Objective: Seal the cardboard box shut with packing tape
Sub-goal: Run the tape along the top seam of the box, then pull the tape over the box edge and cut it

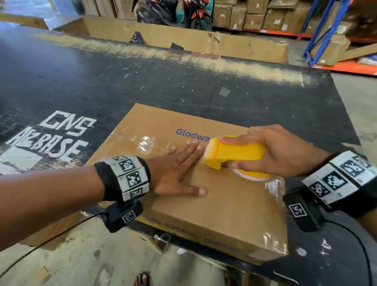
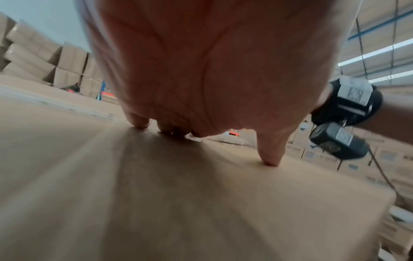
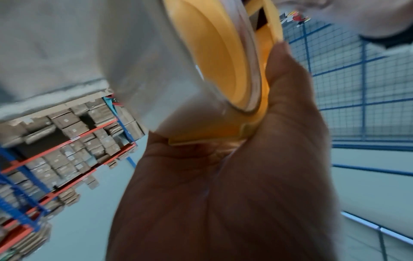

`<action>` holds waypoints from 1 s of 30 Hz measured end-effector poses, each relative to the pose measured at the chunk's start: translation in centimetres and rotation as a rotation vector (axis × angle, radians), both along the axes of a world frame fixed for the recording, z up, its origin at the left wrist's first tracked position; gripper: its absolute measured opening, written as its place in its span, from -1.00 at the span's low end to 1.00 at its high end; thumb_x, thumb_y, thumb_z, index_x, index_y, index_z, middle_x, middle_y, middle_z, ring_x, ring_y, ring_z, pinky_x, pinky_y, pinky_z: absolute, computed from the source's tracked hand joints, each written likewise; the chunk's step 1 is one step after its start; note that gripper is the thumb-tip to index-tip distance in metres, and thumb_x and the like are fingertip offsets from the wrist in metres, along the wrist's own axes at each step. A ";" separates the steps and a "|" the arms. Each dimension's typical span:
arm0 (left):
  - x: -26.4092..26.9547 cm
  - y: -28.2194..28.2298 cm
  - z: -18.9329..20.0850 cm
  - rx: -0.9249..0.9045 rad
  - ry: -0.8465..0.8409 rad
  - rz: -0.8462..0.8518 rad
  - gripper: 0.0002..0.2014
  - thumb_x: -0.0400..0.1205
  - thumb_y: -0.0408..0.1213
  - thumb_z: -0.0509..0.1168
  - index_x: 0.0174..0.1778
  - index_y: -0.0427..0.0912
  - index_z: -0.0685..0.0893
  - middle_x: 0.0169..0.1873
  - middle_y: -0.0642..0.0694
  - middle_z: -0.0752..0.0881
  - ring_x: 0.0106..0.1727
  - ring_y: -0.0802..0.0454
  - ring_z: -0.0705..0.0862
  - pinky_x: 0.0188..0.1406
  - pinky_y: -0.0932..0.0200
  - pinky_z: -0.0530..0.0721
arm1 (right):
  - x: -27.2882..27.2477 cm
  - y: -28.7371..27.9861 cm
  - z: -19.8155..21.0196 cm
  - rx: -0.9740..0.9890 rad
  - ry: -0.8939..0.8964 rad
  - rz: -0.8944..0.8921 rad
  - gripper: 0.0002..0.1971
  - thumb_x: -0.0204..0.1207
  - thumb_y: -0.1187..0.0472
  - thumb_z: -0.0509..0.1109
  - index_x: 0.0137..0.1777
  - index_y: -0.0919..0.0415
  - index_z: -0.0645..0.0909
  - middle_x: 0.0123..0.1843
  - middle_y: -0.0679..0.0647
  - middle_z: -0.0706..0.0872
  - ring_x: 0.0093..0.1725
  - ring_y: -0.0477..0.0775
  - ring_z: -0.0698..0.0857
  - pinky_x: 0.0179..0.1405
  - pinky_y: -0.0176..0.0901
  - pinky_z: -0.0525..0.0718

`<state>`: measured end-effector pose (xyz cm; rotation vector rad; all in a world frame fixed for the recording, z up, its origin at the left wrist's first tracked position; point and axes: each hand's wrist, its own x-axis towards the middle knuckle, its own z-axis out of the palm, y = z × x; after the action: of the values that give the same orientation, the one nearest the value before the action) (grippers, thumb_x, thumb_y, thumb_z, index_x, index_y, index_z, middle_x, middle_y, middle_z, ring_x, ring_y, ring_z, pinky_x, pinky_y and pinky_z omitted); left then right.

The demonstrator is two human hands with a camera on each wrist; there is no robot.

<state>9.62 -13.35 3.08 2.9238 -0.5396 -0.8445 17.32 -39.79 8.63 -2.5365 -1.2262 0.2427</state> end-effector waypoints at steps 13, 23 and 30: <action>0.3 0.2 -0.7 0.061 0.016 -0.029 0.13 0.52 0.60 -0.11 0.69 -0.04 -0.57 0.69 -0.03 -0.60 0.71 0.10 -0.58 0.79 -0.04 -0.33 | -1.0 -18.9 0.0 -0.233 0.141 -0.184 -0.33 0.28 -0.57 0.34 0.46 -0.67 0.42 -0.26 -0.12 0.54 -0.27 -0.26 0.58 -0.23 -0.46 0.52; 0.5 0.0 -0.1 0.095 0.023 -0.048 0.17 0.41 0.68 -0.20 0.69 -0.01 -0.56 0.70 0.01 -0.58 0.72 0.11 -0.56 0.71 0.14 -0.36 | 2.0 -15.6 -1.7 -0.254 0.231 -0.156 -0.55 0.42 -0.27 0.50 0.31 -0.63 0.59 -0.42 -0.19 0.75 -0.46 -0.08 0.51 -0.40 -0.42 0.51; 0.1 -0.1 0.2 0.097 0.022 -0.044 0.15 0.45 0.66 -0.18 0.67 -0.01 -0.59 0.69 0.00 -0.61 0.72 0.11 -0.56 0.68 0.15 -0.37 | 1.0 -14.8 -2.9 -0.610 0.155 -0.265 -0.52 0.28 -0.26 0.57 0.26 -0.36 0.77 -0.18 -0.29 0.87 -0.14 -0.15 0.80 -0.16 -0.30 0.66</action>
<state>9.74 -13.48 3.23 2.9954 -0.5798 -0.9326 18.37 -54.56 5.69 -3.0705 -0.8291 0.8416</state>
